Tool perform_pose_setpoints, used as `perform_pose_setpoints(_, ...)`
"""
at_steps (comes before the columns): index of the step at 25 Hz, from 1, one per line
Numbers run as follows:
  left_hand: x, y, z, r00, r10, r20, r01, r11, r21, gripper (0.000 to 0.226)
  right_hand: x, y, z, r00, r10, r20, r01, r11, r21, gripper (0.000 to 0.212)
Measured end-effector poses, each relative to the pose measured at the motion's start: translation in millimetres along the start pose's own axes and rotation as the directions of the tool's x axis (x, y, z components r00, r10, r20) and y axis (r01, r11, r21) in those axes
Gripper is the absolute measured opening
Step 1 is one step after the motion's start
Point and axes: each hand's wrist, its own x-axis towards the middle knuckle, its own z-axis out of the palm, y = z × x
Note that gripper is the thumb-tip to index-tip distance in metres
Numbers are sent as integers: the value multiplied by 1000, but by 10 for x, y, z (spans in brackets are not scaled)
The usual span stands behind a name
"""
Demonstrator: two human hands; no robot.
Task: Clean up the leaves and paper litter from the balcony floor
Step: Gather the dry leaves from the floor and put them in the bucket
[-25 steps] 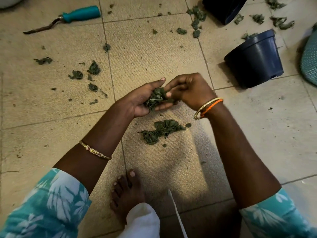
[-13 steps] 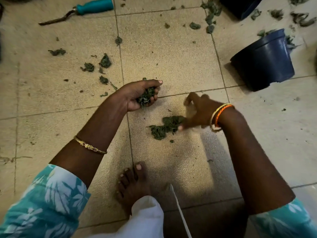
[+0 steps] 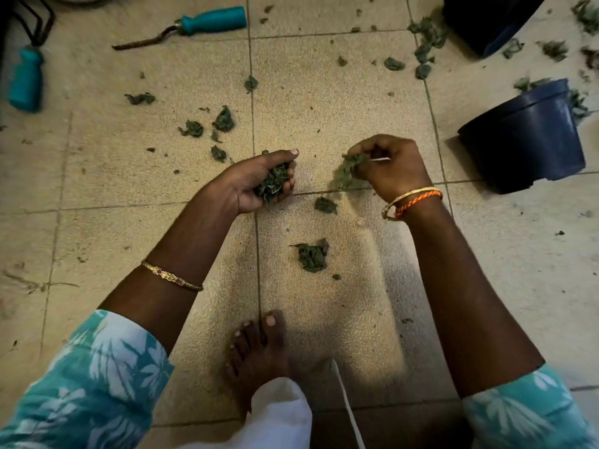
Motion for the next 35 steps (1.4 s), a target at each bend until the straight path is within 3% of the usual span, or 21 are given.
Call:
perform_pose_setpoints(4,-12,11,119,999,31,42,-28,996,-84,34,111,-254,206,998,-59,7,57,986,158,24)
perform_pose_setpoints(8,-23,35,236,986,126,109,-119,991,-66,49,-54,-290,589,965,-259,-42,254,962,-95,30)
perform_pose_setpoints(10,-36,48,258,986,139,93,-132,988,-79,48,-167,-297,770,945,-325,34,327,944,-55,51)
perform_pose_setpoints(13,-33,38,195,987,142,74,-134,986,-96,36,-258,-285,873,962,-251,111,249,968,30,61)
perform_pose_setpoints(15,-9,8,112,990,125,68,-118,989,-91,23,-217,-307,799,976,-195,93,173,963,205,62)
perform_pose_setpoints(18,-14,-7,-16,997,77,29,-70,982,-173,8,40,-314,549,997,-47,62,17,912,410,46)
perform_pose_setpoints(20,-31,8,-129,998,64,-14,-66,974,-217,8,226,-211,350,997,24,77,-47,947,318,22)
perform_pose_setpoints(22,-54,27,-231,996,79,-41,-86,972,-217,7,278,-35,203,996,8,88,-12,999,51,22)
perform_pose_setpoints(24,-109,52,-282,994,96,-50,-104,972,-210,9,242,142,143,994,-77,79,92,973,-211,23)
perform_pose_setpoints(26,-177,72,-298,993,103,-55,-112,971,-211,14,158,233,181,968,-127,217,201,910,-363,41)
perform_pose_setpoints(28,-235,71,-307,993,100,-62,-112,965,-238,16,18,281,290,893,-97,439,291,870,-399,69)
perform_pose_setpoints(30,-274,45,-318,993,90,-70,-105,962,-252,15,-175,292,386,815,-84,573,386,817,-429,87)
perform_pose_setpoints(33,-293,-6,-337,995,75,-66,-90,961,-262,17,-445,288,430,738,-144,660,572,652,-498,100)
perform_pose_setpoints(35,-279,-42,-346,996,77,-37,-84,959,-272,16,-553,276,434,764,-172,622,598,551,-582,95)
